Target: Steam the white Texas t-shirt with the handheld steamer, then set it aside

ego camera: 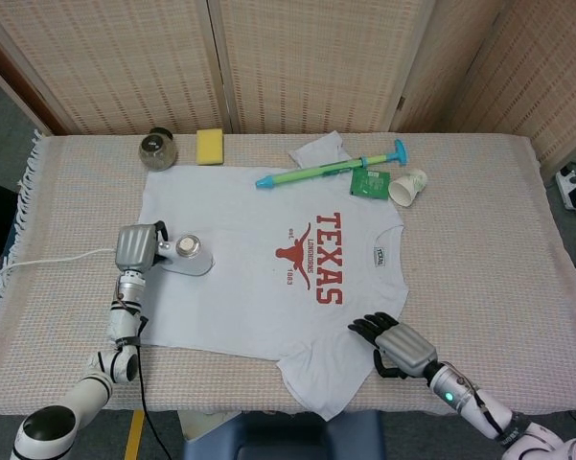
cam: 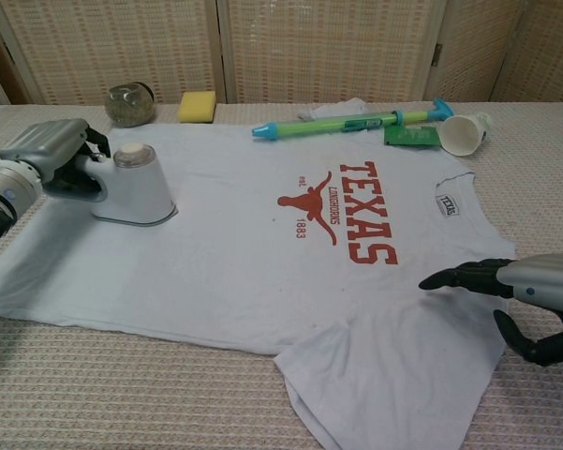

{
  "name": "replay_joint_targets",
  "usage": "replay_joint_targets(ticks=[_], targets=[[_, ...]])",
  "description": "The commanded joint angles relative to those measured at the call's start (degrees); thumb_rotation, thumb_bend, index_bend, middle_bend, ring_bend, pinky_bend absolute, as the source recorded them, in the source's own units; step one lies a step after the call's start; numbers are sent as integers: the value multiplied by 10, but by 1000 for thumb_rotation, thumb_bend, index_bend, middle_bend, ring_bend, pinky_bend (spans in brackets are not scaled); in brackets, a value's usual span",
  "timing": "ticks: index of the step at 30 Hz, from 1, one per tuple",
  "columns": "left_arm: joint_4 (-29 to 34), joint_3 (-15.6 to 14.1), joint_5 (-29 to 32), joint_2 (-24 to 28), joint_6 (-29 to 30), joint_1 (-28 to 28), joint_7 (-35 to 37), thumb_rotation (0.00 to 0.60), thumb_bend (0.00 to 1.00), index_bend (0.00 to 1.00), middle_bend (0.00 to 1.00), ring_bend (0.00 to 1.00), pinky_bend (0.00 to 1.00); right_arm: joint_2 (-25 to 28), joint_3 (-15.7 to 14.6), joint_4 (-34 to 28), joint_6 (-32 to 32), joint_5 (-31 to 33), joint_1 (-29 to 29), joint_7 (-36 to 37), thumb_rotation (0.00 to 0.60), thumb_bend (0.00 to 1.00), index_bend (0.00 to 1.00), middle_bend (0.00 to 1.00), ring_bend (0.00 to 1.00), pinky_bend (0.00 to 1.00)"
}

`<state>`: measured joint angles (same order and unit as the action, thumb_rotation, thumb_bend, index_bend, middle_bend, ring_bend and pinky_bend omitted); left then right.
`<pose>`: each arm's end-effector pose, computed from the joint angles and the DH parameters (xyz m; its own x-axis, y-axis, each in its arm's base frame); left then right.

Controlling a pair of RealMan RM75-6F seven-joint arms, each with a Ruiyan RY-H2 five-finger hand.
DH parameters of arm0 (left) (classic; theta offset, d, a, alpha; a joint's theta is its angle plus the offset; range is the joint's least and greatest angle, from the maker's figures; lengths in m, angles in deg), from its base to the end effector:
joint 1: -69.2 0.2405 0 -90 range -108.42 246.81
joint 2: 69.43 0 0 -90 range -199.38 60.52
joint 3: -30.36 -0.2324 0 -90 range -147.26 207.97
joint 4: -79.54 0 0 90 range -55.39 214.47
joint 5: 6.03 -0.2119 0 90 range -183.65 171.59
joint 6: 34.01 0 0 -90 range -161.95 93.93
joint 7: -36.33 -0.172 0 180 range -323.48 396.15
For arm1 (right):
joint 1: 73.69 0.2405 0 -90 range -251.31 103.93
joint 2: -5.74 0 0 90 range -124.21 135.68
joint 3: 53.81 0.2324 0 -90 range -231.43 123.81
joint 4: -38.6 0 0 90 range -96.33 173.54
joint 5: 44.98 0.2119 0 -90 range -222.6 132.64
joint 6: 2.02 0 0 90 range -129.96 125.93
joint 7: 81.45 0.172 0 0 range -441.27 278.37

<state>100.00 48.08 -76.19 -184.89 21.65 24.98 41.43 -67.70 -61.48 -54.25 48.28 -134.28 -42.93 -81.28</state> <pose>-0.2406 0.4384 -0.0084 0.4455 -0.0024 0.8953 0.8953 -0.0041 -0.4455 -0.2168 -0.2317 -0.0197 0.5013 -0.5575 0.6617 -0.8453 -0.4788 0.2370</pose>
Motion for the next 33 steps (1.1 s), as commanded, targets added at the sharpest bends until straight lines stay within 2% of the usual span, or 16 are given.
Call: replay_joint_targets(ticks=[1, 6, 13, 16, 20, 33], targets=[[-23, 2, 8, 4, -8, 16, 16, 600, 455, 960, 1000, 883, 766, -2, 1, 0, -2, 0, 1, -1, 327, 889, 0, 46, 0, 0], [-44, 6, 17, 18, -13, 38, 38, 600, 454, 959, 1000, 882, 766, -4, 2, 0, -5, 1, 3, -3, 327, 888, 0, 46, 0, 0], [-48, -14, -2, 40, 10, 73, 61, 600, 453, 959, 1000, 881, 766, -5, 2, 1, -8, -1, 6, -2, 328, 888, 0, 46, 0, 0], [-48, -3, 10, 51, 9, 79, 71, 600, 453, 959, 1000, 881, 766, -3, 2, -2, -7, -1, 5, -4, 327, 889, 0, 46, 0, 0], [-48, 27, 40, 68, -2, 77, 79, 600, 453, 959, 1000, 881, 766, 0, 2, -5, -4, 0, 3, -6, 328, 888, 0, 46, 0, 0], [-70, 48, 72, 80, -46, 89, 41, 600, 450, 907, 987, 832, 766, -2, 1, -7, -5, 2, 3, -11, 326, 889, 0, 46, 0, 0]])
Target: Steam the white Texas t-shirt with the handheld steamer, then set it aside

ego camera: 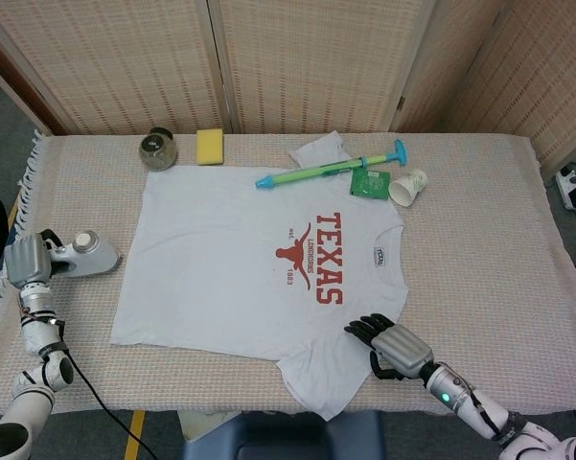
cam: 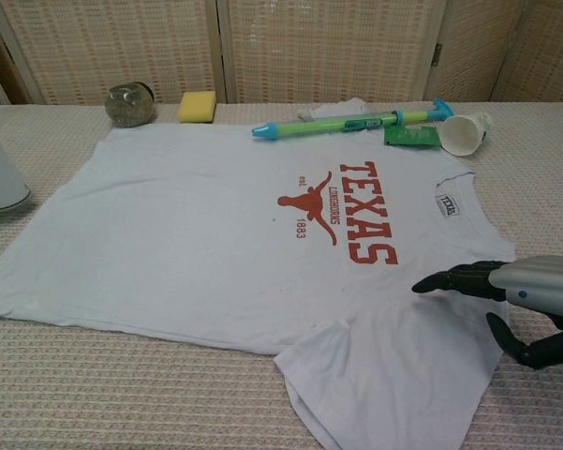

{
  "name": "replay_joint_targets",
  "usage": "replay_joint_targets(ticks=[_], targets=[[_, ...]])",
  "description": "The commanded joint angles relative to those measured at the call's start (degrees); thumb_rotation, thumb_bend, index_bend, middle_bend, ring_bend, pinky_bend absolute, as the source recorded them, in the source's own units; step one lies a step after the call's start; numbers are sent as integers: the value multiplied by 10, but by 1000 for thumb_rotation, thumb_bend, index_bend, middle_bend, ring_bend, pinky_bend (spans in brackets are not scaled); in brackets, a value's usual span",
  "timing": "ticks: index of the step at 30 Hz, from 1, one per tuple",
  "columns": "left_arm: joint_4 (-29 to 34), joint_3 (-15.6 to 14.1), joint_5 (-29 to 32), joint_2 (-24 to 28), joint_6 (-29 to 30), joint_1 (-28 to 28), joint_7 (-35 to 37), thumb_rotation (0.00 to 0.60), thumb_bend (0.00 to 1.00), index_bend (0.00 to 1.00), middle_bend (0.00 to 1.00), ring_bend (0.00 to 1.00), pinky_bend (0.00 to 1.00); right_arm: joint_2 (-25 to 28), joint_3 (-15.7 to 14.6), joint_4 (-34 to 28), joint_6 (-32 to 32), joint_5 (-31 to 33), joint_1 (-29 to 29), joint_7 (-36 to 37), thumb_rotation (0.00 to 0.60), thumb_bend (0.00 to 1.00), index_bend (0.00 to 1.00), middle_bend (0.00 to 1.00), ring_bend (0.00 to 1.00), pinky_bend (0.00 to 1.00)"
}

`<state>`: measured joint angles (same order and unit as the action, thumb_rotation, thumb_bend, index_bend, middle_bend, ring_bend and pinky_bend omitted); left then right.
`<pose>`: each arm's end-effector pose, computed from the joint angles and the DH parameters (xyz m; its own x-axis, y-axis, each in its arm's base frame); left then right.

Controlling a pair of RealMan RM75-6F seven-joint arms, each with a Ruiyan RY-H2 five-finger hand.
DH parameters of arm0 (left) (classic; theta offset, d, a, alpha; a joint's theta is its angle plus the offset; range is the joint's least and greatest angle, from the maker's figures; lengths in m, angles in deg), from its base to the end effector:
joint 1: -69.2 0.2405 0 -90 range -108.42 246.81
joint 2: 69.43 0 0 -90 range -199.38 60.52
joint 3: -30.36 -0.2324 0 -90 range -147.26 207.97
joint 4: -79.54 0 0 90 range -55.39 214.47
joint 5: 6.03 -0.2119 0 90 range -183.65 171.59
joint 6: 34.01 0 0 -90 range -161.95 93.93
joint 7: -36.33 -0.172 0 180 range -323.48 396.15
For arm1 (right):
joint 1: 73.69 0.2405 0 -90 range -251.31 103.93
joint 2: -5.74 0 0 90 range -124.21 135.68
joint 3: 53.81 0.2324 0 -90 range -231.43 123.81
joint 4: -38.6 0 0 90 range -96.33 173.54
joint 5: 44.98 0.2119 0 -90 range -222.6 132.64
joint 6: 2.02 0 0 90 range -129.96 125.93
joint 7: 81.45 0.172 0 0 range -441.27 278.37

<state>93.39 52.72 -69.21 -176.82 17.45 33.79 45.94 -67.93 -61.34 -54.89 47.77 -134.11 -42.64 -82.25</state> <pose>-0.3720 0.4089 0.1023 0.4459 -0.0597 0.8931 0.8385 0.3769 -0.3935 -0.2123 -0.2305 -0.0224 0.5086 -0.5576 0.6561 -0.8395 -0.4906 0.2338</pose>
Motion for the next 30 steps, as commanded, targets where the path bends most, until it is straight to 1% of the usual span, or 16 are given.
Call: replay_joint_targets(ticks=[1, 3, 4, 5, 7, 8, 9, 10, 11, 12, 14, 15, 20, 22, 26, 30], targets=[[-5, 3, 4, -1, -6, 1, -5, 600, 450, 900, 978, 825, 766, 0, 0, -1, 0, 1, 0, -2, 326, 889, 0, 46, 0, 0], [-7, 7, 10, -2, -14, 0, -9, 600, 446, 860, 933, 781, 763, 0, 0, -2, 0, 2, 0, -3, 327, 889, 0, 46, 0, 0], [-7, 9, 12, -3, -20, -1, -12, 600, 436, 809, 876, 730, 758, 0, 0, -2, 0, 2, -1, -4, 327, 888, 0, 45, 0, 0], [-7, 10, 15, -4, -27, -2, -17, 600, 413, 702, 771, 636, 748, 0, 1, -2, 0, 3, -1, -4, 327, 889, 0, 46, 0, 0], [-3, 11, 20, -4, -45, -3, -33, 600, 344, 371, 505, 409, 690, 1, 1, -3, 0, 4, -1, -6, 327, 888, 0, 46, 0, 0], [-1, 13, 22, -3, -48, -4, -39, 600, 292, 152, 312, 242, 592, 1, 2, -4, 0, 4, -1, -6, 326, 888, 0, 47, 0, 0], [4, 15, 25, -2, -51, -4, -48, 600, 261, 65, 205, 154, 513, 1, 2, -4, 0, 4, 0, -7, 327, 888, 0, 48, 0, 0], [7, 16, 27, 0, -52, -4, -55, 600, 214, 2, 78, 52, 368, 1, 2, -5, 0, 4, 0, -7, 327, 888, 0, 48, 0, 0], [11, 17, 28, 2, -50, -4, -62, 600, 186, 0, 26, 13, 280, 2, 2, -5, 0, 4, 0, -7, 328, 888, 0, 48, 0, 0], [17, 19, 31, 4, -47, -4, -71, 600, 165, 0, 4, 0, 225, 2, 2, -5, -1, 4, 0, -7, 325, 888, 0, 48, 0, 0], [31, 23, 37, 11, -46, -1, -86, 600, 97, 0, 0, 0, 107, 3, 2, -4, 0, 4, 0, -6, 327, 888, 0, 49, 0, 0], [38, 24, 39, 14, -42, 1, -91, 600, 79, 0, 0, 0, 87, 3, 2, -4, 0, 4, 0, -4, 327, 889, 0, 49, 0, 0], [93, 23, 45, 42, -25, 20, -127, 600, 16, 0, 0, 0, 38, 5, 1, 0, 6, -1, -3, 5, 326, 889, 0, 49, 0, 0], [133, 20, 50, 61, -17, 33, -153, 600, 3, 0, 0, 0, 32, 6, 1, 2, 10, -2, -4, 9, 327, 889, 0, 49, 0, 0], [230, 13, 65, 109, 2, 62, -222, 600, 0, 0, 0, 0, 23, 7, 1, 7, 14, -5, -5, 17, 326, 888, 0, 49, 0, 0], [342, 11, 94, 167, 19, 90, -285, 600, 0, 0, 0, 0, 23, 8, 1, 8, 23, -12, -8, 25, 328, 889, 0, 49, 0, 0]])
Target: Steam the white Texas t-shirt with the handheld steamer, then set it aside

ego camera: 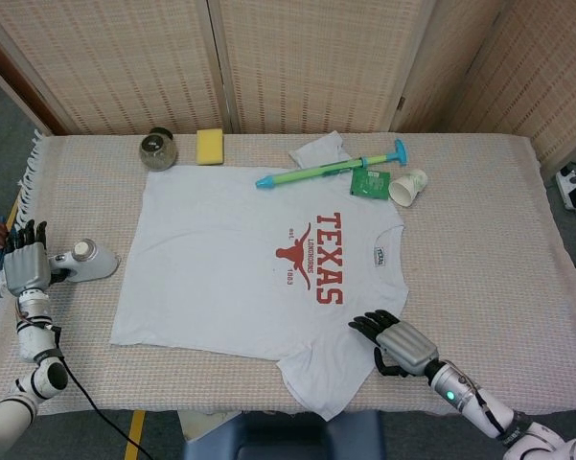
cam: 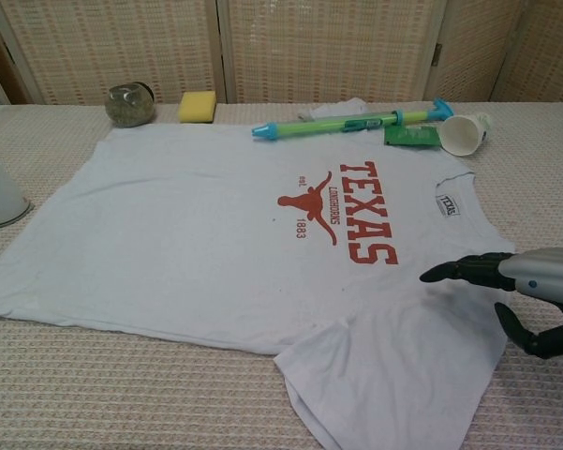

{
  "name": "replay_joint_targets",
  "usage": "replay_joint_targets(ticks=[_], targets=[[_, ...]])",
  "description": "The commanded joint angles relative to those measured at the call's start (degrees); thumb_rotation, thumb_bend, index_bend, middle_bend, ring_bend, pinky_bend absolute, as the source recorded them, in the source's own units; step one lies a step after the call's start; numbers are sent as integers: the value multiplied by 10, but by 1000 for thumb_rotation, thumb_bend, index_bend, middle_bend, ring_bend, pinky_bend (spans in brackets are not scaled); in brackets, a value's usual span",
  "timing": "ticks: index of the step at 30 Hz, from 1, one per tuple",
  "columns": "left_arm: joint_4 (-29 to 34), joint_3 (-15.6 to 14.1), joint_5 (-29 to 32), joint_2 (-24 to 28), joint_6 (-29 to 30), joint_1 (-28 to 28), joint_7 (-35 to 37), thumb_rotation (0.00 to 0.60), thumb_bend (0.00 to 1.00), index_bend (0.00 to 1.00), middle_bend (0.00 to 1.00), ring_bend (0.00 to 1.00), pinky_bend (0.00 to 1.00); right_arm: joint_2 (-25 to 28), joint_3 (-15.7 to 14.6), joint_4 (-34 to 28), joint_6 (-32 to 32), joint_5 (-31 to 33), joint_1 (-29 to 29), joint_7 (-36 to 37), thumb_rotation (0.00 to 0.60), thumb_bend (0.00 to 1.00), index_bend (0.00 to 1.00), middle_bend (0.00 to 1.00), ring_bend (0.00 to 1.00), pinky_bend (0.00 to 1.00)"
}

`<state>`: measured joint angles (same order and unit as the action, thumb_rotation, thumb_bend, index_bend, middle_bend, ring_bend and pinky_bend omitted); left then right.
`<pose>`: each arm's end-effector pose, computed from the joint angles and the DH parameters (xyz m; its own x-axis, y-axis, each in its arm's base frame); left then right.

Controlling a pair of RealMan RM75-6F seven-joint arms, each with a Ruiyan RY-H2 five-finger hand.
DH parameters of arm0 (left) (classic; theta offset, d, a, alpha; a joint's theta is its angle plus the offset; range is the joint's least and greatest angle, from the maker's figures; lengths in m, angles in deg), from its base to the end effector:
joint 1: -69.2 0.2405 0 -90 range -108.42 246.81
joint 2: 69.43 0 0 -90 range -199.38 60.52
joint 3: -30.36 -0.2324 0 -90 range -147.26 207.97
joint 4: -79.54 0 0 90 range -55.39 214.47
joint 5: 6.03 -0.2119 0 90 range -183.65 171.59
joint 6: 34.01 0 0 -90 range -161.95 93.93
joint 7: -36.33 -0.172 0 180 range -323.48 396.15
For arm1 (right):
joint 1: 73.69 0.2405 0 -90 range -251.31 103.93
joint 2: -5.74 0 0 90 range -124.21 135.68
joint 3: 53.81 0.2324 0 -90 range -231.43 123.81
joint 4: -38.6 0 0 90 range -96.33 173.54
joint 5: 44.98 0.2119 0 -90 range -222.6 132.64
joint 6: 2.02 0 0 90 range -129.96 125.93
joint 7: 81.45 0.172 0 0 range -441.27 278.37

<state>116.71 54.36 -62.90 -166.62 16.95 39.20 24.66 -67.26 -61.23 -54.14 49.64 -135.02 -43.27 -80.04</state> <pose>-0.3698 0.3950 0.0965 0.5131 0.0867 0.8539 0.7743 0.3826 -0.5041 -0.2160 -0.2343 -0.0145 0.4870 -0.5443 0.6830 -0.8507 -0.4727 0.2299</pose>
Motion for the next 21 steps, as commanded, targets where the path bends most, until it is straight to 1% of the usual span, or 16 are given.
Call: replay_joint_targets(ticks=[1, 5, 6, 9, 10, 11, 12, 13, 14, 15, 17, 19, 21], targets=[[134, -7, 38, 79, 24, 41, -83, 600, 9, 0, 0, 0, 23, 2, 0, 0, 8, -4, -3, 5, 328, 888, 0, 49, 0, 0], [237, -19, 65, 141, 20, 62, -123, 600, 113, 0, 0, 0, 27, 9, 3, -2, 25, -8, -8, 7, 328, 889, 0, 53, 0, 0], [264, -24, 68, 160, 18, 67, -129, 600, 122, 0, 0, 0, 28, 14, 5, -5, 34, -10, -11, 6, 328, 889, 0, 55, 0, 0], [312, -34, 63, 193, 26, 78, -123, 600, 184, 0, 0, 0, 43, 28, 8, -12, 58, -15, -20, 2, 328, 887, 0, 61, 0, 0], [327, -39, 54, 205, 35, 85, -116, 600, 219, 3, 0, 0, 57, 36, 9, -14, 71, -16, -26, -5, 332, 879, 0, 65, 0, 0], [337, -44, 45, 212, 43, 90, -110, 600, 242, 15, 0, 0, 71, 42, 11, -15, 83, -16, -31, -14, 344, 850, 0, 74, 0, 0], [350, -49, 30, 222, 55, 97, -96, 600, 256, 30, 2, 0, 80, 49, 14, -17, 103, -14, -41, -26, 360, 796, 0, 86, 0, 7], [359, -53, 18, 228, 66, 103, -85, 600, 281, 71, 17, 2, 105, 53, 16, -19, 118, -14, -49, -32, 386, 701, 0, 104, 0, 28], [370, -58, 2, 235, 83, 111, -70, 600, 302, 112, 44, 15, 134, 58, 18, -20, 140, -12, -61, -40, 417, 557, 0, 125, 3, 60], [379, -62, -9, 241, 95, 118, -58, 600, 313, 145, 80, 36, 159, 62, 20, -22, 155, -10, -70, -44, 436, 459, 0, 135, 7, 81], [401, -70, -29, 254, 114, 132, -35, 600, 316, 220, 171, 108, 188, 72, 23, -26, 181, -6, -86, -46, 450, 250, 0, 146, 16, 94], [429, -81, -51, 274, 132, 147, -14, 600, 315, 257, 204, 132, 187, 85, 25, -32, 206, 0, -103, -46, 449, 135, 0, 146, 17, 94], [456, -92, -72, 293, 151, 161, 2, 600, 308, 260, 208, 135, 175, 98, 24, -40, 227, 7, -121, -49, 446, 89, 0, 146, 15, 93]])
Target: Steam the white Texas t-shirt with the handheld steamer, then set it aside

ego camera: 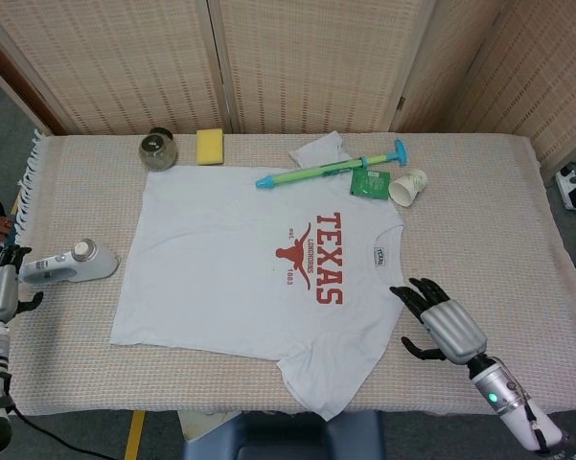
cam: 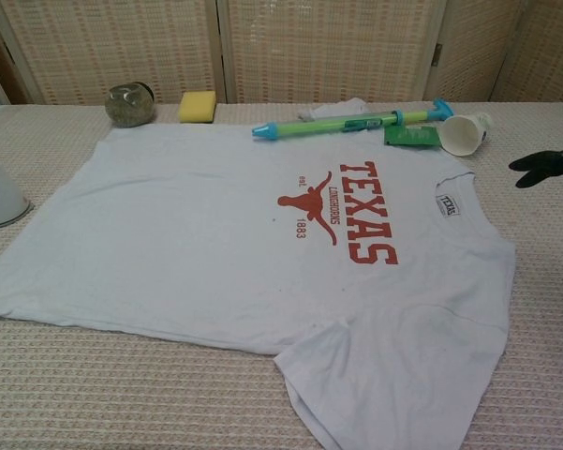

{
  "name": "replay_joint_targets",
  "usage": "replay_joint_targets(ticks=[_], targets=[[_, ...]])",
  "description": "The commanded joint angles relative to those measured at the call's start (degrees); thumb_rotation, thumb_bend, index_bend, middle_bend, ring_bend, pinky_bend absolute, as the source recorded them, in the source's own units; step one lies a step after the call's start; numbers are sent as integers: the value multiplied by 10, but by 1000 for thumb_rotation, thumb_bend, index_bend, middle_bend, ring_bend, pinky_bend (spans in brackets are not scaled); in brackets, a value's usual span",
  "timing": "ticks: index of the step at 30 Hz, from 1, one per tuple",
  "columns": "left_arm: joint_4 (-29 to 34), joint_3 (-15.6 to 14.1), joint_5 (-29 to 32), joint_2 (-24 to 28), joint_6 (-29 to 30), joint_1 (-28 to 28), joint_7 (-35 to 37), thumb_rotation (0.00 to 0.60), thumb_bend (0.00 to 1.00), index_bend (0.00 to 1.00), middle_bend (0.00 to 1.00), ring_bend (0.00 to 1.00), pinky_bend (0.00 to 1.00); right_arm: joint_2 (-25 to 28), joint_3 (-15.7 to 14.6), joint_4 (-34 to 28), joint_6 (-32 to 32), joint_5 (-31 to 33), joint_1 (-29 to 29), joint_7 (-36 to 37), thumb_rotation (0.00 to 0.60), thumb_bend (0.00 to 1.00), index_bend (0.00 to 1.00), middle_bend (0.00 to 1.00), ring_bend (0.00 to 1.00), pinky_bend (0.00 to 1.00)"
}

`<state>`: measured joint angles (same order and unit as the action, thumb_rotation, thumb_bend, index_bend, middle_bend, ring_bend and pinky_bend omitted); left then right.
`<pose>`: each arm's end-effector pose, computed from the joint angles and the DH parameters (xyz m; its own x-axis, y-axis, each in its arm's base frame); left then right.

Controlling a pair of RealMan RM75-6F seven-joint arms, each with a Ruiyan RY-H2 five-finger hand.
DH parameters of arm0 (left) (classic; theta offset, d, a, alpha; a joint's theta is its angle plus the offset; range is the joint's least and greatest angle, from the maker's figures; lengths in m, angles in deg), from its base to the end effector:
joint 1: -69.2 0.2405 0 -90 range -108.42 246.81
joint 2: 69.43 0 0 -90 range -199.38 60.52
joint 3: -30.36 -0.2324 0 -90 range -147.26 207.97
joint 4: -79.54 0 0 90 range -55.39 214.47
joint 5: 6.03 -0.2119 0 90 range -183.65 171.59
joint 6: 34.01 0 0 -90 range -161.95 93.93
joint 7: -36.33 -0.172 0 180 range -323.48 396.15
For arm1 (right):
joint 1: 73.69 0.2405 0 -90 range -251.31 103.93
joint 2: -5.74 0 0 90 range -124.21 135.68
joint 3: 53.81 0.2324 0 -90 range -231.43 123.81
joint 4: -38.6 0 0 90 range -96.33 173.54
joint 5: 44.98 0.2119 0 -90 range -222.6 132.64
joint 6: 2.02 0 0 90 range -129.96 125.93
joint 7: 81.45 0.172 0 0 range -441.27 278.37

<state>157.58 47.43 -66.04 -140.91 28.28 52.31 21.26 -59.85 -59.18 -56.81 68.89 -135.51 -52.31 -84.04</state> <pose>-0.3403 0.3178 0.1494 0.5234 0.1029 0.8458 0.8070 0.2586 -0.5309 -0.2325 -0.2380 0.0697 0.4659 -0.2614 0.8453 -0.8603 -0.3573 0.3637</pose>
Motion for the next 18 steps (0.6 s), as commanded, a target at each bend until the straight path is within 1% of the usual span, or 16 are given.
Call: replay_joint_targets(ticks=[1, 4, 9, 14, 18], targets=[[58, -28, -49, 43, 47, 36, 41, 600, 302, 255, 206, 133, 166, 30, 4, -17, 43, 17, -38, -12, 447, 80, 0, 141, 11, 93], [90, -44, -75, 62, 77, 56, 55, 600, 299, 264, 215, 137, 148, 44, 8, -26, 79, 34, -67, -21, 449, 77, 0, 116, 0, 94], [141, -72, -104, 83, 130, 92, 59, 600, 299, 270, 218, 139, 145, 50, 14, -18, 148, 45, -118, -26, 479, 79, 0, 72, 0, 90], [184, -93, -129, 96, 180, 121, 58, 600, 296, 264, 213, 138, 145, 51, 11, -10, 166, 51, -147, -21, 477, 78, 0, 57, 0, 71], [207, -109, -153, 99, 211, 139, 52, 600, 295, 264, 214, 138, 145, 42, 15, 5, 186, 37, -161, -2, 479, 77, 0, 57, 0, 64]])
